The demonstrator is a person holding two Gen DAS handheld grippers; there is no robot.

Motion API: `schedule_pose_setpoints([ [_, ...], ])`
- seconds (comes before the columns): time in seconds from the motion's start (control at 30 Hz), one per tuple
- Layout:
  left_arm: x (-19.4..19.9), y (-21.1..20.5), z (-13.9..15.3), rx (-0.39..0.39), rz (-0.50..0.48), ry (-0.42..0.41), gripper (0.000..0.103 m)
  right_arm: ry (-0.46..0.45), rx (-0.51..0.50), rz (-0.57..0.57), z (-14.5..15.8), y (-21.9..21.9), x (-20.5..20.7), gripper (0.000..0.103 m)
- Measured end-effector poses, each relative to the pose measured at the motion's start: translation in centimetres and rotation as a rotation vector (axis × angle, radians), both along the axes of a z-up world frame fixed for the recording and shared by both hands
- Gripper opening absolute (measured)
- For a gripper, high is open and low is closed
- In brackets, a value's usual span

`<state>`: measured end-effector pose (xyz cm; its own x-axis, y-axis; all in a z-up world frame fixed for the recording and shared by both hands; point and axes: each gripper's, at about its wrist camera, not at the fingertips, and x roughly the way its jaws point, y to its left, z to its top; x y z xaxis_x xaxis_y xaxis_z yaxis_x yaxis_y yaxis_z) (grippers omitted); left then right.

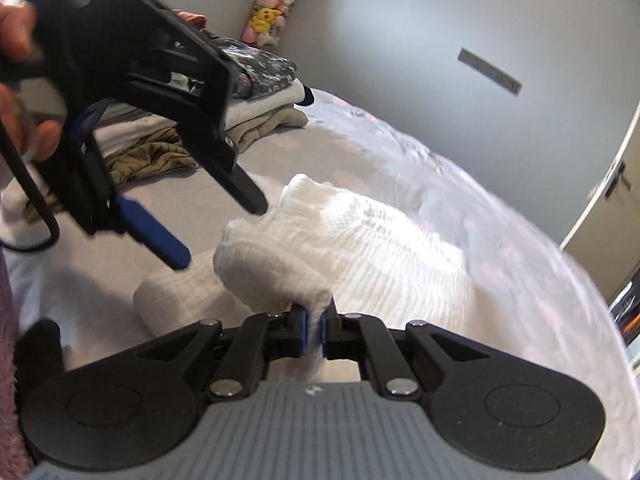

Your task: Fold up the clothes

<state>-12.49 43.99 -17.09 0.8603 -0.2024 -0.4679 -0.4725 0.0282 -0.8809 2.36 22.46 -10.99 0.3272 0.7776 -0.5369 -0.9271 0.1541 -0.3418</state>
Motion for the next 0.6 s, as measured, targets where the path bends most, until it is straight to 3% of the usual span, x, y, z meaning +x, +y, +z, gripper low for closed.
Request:
schedule_pose_setpoints([
  [0.23,2.1,-0.7,-2.1,-0.154,0.004,-0.062,0.062,0.228,0.050,-0.074,0.2,-1.2,-1.4,0.008],
  [0.3,2.7,-0.9,-2.6,-0.176,0.022,-0.068,0.064,0.270,0.060,-0.078,-1.0,-0.4,-1.1,0.008],
  [0.47,4.9,-1.4,-4.0,-0.231,0.012,-0.044,0.065,0.304,0.101,-0.056,-0.4,-0.3,-0.9,0.008],
  [0.6,5.7,-1.2,-4.0,-0.206,0.064,-0.063,0.064,0.300,0.096,-0.056,-0.2,-0.8,-0.7,0.008],
])
